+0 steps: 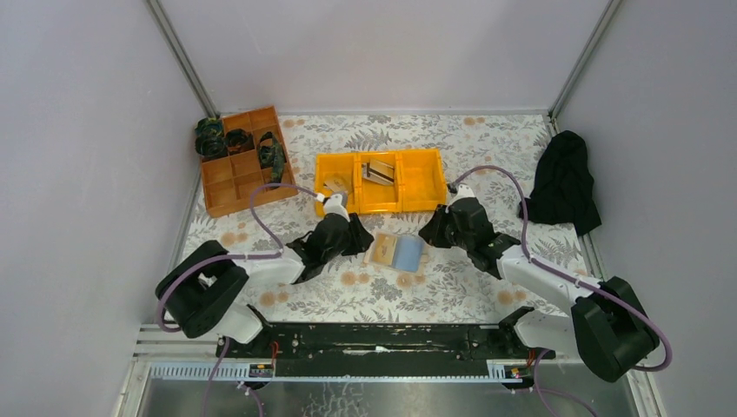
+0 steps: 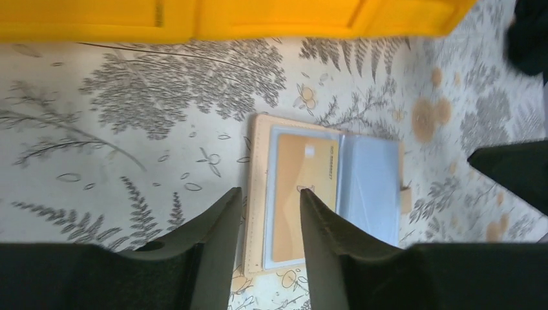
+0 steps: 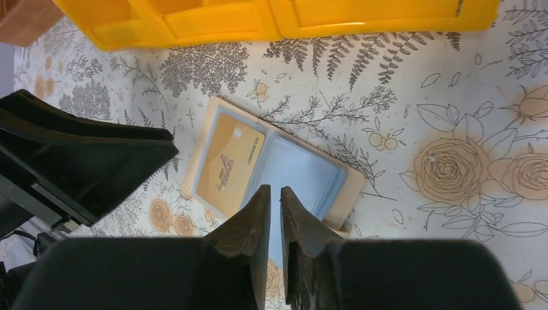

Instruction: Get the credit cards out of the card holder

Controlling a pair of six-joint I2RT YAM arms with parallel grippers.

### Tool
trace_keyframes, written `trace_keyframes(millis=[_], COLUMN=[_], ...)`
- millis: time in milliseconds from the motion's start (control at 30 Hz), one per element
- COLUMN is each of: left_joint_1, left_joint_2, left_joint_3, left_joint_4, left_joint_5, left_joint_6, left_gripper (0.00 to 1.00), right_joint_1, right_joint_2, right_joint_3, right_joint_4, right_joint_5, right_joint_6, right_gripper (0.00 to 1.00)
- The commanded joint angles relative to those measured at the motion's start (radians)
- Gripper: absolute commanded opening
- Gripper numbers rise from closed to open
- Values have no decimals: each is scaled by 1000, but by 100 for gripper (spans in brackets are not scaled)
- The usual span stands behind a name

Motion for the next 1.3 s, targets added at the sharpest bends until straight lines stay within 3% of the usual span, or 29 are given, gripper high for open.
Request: trace_keyframes(millis=[0,133,267,400,533,733,933,1100,1267], left_joint_1=[-35,-34,-33,-35,-35,-35,-35,-35,-6], left_joint_2=[73,140,190,218,179,136,59,-21,-2], left_joint_3=[14,47,54,31,-6,-11,-40,-59,-89], left_joint_4=[141,122,128,146,181,155,89,87,271], left_joint_5=[0,23,65,56,33,32,-31,-30,158], left_joint_6=[63,61,20,-13,-23,-31,-58,-45,-58], left_gripper=[43,38,30,28,28,28,29,29,32], right_joint_1=[28,150,240,249,249,248,215,210,210], right_joint_2=[37,118,184,200,157,138,123,65,34], right_joint_3=[-20,-14,-36,-73,-123,-122,-94,-56,-4], right_joint_4=[123,173,216,215,194,102,76,48,96], right_joint_5=[-43,-39,-17,-15,0,82,69,2,-182], right_joint_6=[22,40,88,121,143,132,105,54,8], right_gripper=[17,0,0,0,0,0,0,0,2])
